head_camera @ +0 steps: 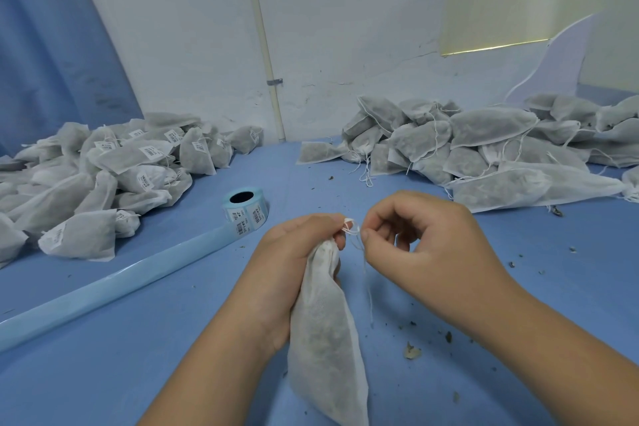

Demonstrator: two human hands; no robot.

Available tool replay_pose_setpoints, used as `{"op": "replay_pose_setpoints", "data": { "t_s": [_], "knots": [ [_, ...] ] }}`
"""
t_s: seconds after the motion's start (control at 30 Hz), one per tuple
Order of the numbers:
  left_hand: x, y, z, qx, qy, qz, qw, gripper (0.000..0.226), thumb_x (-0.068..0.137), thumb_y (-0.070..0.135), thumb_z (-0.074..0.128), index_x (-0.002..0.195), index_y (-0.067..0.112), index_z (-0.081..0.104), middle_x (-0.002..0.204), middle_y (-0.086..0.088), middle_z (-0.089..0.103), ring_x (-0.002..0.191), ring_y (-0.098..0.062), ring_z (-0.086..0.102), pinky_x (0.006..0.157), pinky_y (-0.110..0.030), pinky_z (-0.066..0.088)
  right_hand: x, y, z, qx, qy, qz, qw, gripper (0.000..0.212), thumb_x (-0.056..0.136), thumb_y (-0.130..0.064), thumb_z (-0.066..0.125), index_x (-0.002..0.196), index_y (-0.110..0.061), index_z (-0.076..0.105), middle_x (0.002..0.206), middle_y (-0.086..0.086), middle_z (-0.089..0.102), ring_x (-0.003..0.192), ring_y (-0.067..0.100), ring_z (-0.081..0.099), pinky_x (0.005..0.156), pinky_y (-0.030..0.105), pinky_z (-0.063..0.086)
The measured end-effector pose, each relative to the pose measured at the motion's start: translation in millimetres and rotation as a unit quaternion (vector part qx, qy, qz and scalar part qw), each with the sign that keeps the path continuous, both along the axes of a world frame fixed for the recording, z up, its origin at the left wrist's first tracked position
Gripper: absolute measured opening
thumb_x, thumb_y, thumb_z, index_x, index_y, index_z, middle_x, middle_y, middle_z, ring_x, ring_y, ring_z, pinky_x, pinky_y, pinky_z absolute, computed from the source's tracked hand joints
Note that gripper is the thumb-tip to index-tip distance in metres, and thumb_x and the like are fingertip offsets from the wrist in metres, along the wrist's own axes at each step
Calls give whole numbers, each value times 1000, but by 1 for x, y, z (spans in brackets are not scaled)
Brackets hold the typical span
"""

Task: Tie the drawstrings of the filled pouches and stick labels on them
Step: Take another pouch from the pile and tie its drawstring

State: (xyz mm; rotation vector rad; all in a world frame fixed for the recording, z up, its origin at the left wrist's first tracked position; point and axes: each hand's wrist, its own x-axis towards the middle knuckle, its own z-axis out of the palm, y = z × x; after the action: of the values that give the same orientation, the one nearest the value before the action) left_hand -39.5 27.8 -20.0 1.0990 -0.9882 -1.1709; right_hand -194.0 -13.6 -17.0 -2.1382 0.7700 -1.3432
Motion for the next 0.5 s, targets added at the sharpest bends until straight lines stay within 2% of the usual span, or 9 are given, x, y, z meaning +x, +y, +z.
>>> {"op": "replay_pose_setpoints", "data": {
  "t_s": [0.33, 0.5],
  "knots": [
    [-3, 1, 0, -7, -21, 12, 1000, 28, 82, 19, 68, 57, 17, 59, 52, 5, 44, 47, -9, 38, 45, -21, 34, 1, 0, 1, 17, -5, 0, 1000, 10, 72, -10, 72, 69, -19, 67, 63, -6, 63, 60, 7, 56, 58, 16, 44],
    [-4, 2, 1, -11, -35, 24, 999, 18, 70, 27, 68, 55, 20, 61, 53, 5, 47, 48, -10, 39, 50, -25, 33, 3, 1, 1, 17, -4, -5, 1000, 8, 72, -12, 74, 71, -18, 68, 64, -6, 63, 60, 7, 56, 58, 15, 44]
  ]
}}
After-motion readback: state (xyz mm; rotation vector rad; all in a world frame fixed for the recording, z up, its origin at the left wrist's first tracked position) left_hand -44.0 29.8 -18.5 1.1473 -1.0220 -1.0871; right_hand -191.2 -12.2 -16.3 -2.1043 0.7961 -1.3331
